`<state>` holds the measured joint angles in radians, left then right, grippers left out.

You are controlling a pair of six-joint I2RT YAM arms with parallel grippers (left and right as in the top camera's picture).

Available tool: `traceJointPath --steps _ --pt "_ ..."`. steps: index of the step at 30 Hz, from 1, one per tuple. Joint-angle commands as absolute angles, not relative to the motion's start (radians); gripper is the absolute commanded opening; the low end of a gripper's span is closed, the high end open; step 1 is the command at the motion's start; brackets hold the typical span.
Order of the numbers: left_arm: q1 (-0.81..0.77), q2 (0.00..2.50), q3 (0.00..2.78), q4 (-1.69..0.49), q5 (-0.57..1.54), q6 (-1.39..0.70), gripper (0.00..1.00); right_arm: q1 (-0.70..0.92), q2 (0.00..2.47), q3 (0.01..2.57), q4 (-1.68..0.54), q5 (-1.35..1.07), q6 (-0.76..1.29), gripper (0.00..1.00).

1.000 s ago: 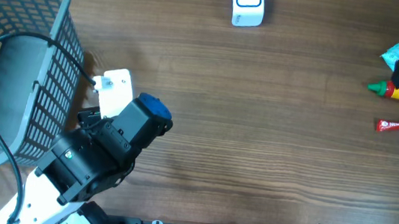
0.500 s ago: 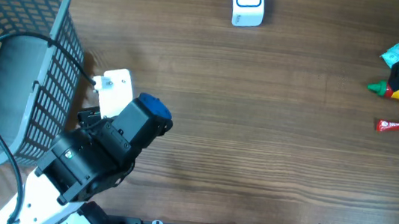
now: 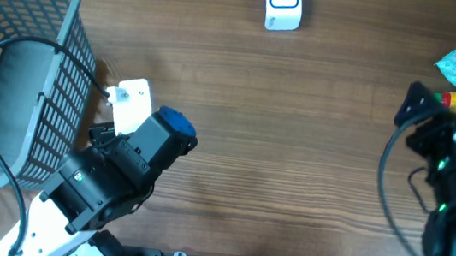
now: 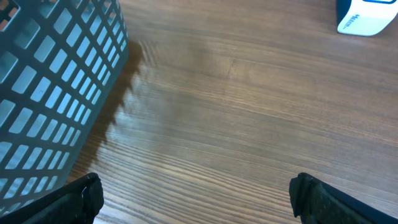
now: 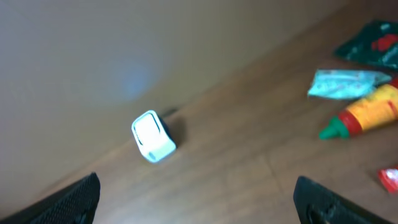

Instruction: Scan the item barcode

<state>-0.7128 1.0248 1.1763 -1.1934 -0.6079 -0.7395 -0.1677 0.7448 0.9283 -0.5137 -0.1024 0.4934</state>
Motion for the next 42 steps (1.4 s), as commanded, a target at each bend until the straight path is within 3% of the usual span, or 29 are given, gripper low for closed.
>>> traceJointPath --steps 1,6,11,18,25,32,42 --pt "-0.715 1.028 1.177 -1.194 -0.618 -0.752 1.00 -0.161 0.580 0.687 -0.317 -0.080 0.439 1.00" --pt "-0.715 1.028 1.177 -1.194 -0.618 -0.752 1.00 -0.160 0.344 0.395 0.026 -0.229 0.251 1.00" --pt "-0.715 1.028 1.177 -1.194 -0.618 -0.752 1.00 -0.160 0.172 0.244 0.144 -0.244 0.236 1.00" --pt "-0.715 1.028 1.177 -1.194 -0.618 -0.752 1.00 -0.154 0.043 0.153 0.157 -0.244 0.228 1.00" --pt "-0.715 1.028 1.177 -1.194 -0.618 -0.752 1.00 -0.042 0.003 0.095 0.160 -0.244 0.046 1.00" --pt "-0.715 1.028 1.177 -1.194 -0.618 -0.752 1.00 -0.020 0.003 0.009 0.166 -0.233 0.045 1.00" --pt "-0.715 1.028 1.177 -1.194 -0.618 -0.752 1.00 -0.020 0.003 0.005 0.009 -0.205 0.052 1.00"
